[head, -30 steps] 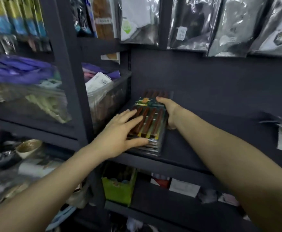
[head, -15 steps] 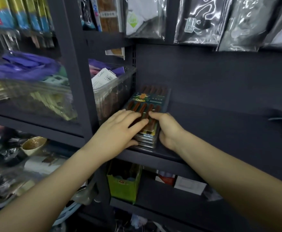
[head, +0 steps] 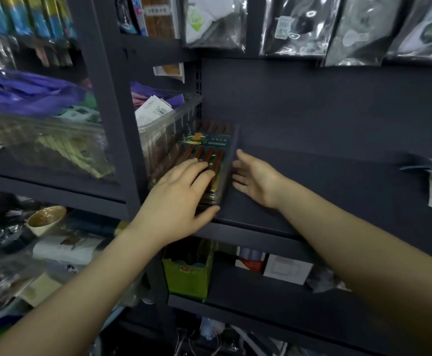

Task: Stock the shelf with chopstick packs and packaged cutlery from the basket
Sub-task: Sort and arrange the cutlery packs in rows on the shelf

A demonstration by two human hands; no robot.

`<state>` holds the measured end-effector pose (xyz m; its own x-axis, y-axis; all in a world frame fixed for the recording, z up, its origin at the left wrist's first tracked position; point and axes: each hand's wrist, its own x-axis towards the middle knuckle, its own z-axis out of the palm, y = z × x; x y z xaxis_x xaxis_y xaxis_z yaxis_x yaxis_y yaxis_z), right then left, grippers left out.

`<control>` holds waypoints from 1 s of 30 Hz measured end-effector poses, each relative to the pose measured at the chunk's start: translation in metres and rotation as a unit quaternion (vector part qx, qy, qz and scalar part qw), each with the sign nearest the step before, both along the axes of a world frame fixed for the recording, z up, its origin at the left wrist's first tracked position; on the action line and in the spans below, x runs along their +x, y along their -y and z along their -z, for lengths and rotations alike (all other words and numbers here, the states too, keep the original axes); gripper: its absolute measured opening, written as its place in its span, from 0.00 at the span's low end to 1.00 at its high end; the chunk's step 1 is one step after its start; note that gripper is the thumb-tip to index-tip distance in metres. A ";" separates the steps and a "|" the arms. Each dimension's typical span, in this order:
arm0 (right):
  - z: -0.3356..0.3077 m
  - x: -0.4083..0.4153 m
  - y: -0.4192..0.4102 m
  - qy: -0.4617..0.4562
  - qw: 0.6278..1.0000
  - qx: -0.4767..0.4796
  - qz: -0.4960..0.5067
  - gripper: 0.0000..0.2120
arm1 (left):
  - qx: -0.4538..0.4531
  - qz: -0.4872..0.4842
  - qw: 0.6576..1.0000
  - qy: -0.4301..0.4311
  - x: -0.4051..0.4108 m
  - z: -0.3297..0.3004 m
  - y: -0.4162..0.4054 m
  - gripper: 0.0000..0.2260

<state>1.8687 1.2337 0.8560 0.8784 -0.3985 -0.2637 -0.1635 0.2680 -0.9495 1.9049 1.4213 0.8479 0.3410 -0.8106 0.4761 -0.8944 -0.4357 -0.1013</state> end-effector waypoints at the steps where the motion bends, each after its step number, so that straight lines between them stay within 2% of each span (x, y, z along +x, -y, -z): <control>1: -0.001 -0.012 0.010 -0.005 1.000 -0.006 0.002 0.27 | -0.018 0.019 1.000 0.005 -0.004 0.000 0.006 0.26; 4: -0.003 -0.061 0.039 -0.010 0.998 -0.054 0.012 0.23 | -0.069 0.094 0.993 0.006 -0.025 -0.002 0.034 0.20; 8: -0.006 -0.141 0.079 -0.037 0.965 -0.256 0.054 0.09 | -0.090 0.187 0.978 -0.021 -0.062 -0.008 0.088 0.19; 10: -0.008 -0.184 0.108 -0.072 0.919 -0.372 0.111 0.08 | -0.090 0.228 0.968 -0.047 -0.083 -0.011 0.120 0.20; 13: -0.009 -0.250 0.163 -0.166 0.795 -0.541 0.220 0.10 | -0.076 0.264 0.956 -0.103 -0.117 -0.016 0.173 0.23; 15: -0.012 -0.281 0.197 -0.207 0.752 -0.576 0.245 0.15 | -0.058 0.270 0.953 -0.122 -0.137 -0.020 0.206 0.23; 18: -0.011 -0.298 0.242 -0.255 0.710 -0.628 0.192 0.17 | -0.019 0.257 0.954 -0.152 -0.156 -0.027 0.252 0.17; 24: -0.017 -0.281 0.311 -0.360 0.659 -0.657 0.062 0.20 | -0.023 0.202 0.941 -0.270 -0.176 -0.032 0.321 0.14; 28: -0.018 -0.282 0.328 -0.364 0.609 -0.704 0.020 0.14 | -0.014 0.167 0.939 -0.300 -0.183 -0.026 0.350 0.15; 30: -0.018 -0.287 0.328 -0.348 0.601 -0.719 0.032 0.14 | -0.029 0.151 0.929 -0.336 -0.189 -0.022 0.365 0.15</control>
<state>1.5818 0.9054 0.8735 0.7255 -0.6810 0.0994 -0.6881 -0.7206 0.0851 1.7158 1.0560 0.8701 0.3386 -0.8972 0.2837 -0.8290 -0.1418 0.5410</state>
